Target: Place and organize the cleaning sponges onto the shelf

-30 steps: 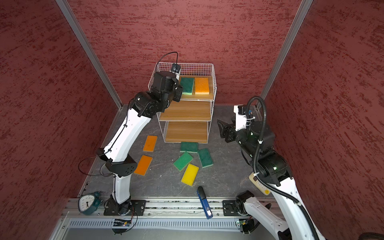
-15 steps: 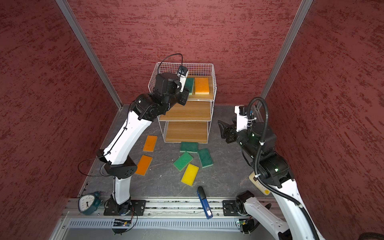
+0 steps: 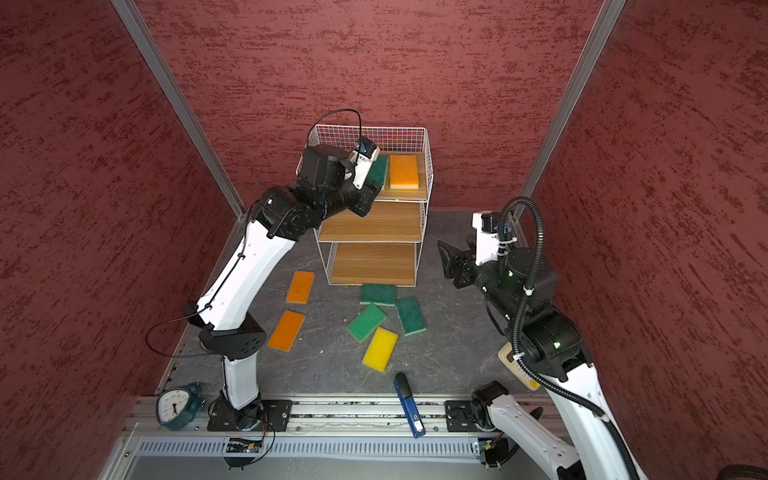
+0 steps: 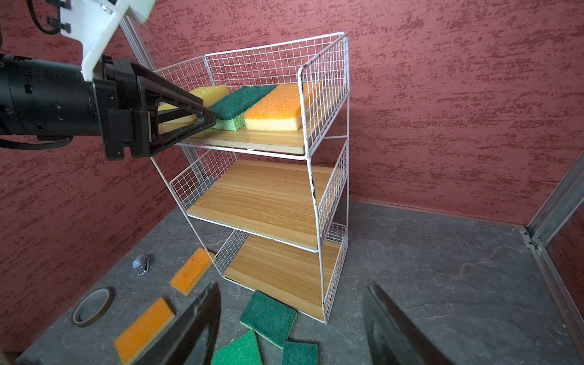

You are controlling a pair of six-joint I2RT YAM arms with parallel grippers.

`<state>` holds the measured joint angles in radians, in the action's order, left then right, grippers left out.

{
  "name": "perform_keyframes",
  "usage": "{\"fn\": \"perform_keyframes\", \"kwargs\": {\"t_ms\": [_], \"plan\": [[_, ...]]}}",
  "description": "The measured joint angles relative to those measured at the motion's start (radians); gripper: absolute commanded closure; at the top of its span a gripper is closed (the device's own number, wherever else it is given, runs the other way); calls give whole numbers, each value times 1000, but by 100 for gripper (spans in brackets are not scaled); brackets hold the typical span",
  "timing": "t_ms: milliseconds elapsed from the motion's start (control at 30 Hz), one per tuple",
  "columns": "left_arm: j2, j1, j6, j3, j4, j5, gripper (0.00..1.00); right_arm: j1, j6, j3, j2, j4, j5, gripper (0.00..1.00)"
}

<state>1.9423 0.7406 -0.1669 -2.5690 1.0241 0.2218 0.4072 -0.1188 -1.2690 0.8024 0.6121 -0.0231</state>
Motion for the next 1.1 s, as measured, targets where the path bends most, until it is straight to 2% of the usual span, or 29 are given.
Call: {"fn": "perform_keyframes", "kwargs": {"t_ms": [200, 633, 1100], "plan": [[2, 0, -70, 0, -5, -19, 46, 0, 4, 0, -4, 0, 0, 29], [42, -10, -229, -1, -38, -30, 46, 0, 4, 0, -8, 0, 0, 28], [42, -26, -309, -1, -37, -31, 55, 0, 3, 0, -8, 0, 0, 28]]}}
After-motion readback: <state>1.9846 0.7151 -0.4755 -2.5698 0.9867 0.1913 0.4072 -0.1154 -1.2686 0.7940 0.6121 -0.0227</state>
